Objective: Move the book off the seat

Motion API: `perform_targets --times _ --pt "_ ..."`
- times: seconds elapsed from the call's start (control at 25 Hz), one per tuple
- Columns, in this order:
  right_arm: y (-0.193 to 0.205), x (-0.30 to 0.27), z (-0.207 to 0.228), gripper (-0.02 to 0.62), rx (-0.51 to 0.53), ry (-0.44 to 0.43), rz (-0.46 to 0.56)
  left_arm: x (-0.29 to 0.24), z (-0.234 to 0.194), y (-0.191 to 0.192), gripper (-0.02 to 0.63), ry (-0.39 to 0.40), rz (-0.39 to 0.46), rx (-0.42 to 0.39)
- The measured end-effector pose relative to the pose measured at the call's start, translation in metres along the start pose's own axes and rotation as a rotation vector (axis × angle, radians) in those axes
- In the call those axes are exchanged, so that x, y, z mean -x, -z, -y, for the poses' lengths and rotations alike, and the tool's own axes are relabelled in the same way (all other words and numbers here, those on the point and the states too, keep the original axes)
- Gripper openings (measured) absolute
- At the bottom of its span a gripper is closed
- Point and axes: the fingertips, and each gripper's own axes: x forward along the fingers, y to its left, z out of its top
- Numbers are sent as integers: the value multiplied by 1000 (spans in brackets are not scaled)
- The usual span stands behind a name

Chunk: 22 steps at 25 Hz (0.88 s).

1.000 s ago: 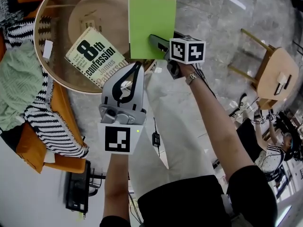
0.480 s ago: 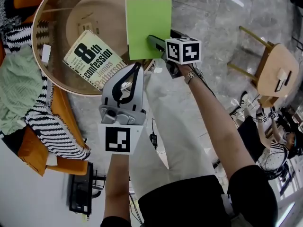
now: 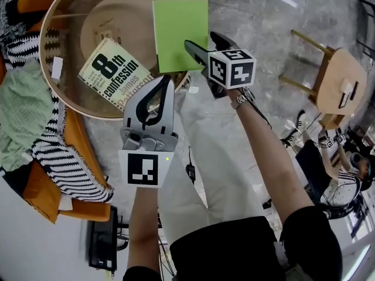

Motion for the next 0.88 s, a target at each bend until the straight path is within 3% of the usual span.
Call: perform_targets --times 0.28,0.44,0.6,0.88 --pt "-16 35 -39 352 7 -22 130 27 -3 0 8 35 25 -38" --pt "-20 59 -69 175 14 5 220 52 -9 -4 8 32 65 -41" --pt "-20 82 -100 68 0 23 301 80 -12 -3 8 47 80 -68" --pt "-7 100 -155 25 -3 11 356 128 -28 9 8 46 79 -78"
